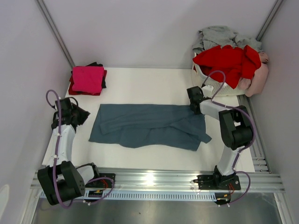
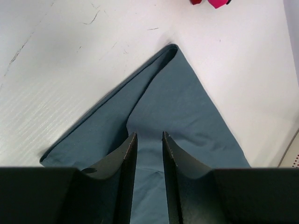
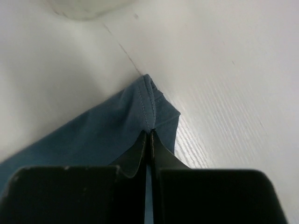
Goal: Fold and stack the t-shirts
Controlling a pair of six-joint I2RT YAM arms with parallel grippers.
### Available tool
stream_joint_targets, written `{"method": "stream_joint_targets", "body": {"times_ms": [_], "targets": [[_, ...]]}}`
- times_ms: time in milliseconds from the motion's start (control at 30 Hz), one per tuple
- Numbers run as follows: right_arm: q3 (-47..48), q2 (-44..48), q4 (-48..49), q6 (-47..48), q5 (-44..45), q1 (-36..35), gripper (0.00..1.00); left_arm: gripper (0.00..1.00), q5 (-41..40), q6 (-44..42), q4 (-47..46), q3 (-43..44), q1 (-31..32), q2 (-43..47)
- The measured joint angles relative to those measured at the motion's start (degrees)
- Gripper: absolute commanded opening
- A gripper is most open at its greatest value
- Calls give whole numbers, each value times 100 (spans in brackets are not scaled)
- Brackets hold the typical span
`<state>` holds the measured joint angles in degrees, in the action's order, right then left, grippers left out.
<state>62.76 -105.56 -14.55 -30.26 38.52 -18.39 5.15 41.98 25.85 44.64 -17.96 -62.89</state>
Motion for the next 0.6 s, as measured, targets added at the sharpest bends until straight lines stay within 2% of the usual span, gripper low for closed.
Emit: {"method": "stream_joint_targets", "body": {"times_ms": [33,100,133,200,300,600], "targets": [[103,0,-22,15,-20,2,21,31,2,0,-4,0,0,-2],[308,0,-20,37,-98,-17,45,32,13,0,-9,0,2,-31],[382,0,7,72,-157,-31,63,32,26,0,-20,0,2,-66],[411,9,144,173,-258,-76,76,32,131,0,-79,0,2,-214],[205,116,361,361,-369,-192,79,31,326,-4,-146,24,7,-575],[-39,831,476,564,-446,-610,78,30,861,-31,-109,378,85,-1902]]}}
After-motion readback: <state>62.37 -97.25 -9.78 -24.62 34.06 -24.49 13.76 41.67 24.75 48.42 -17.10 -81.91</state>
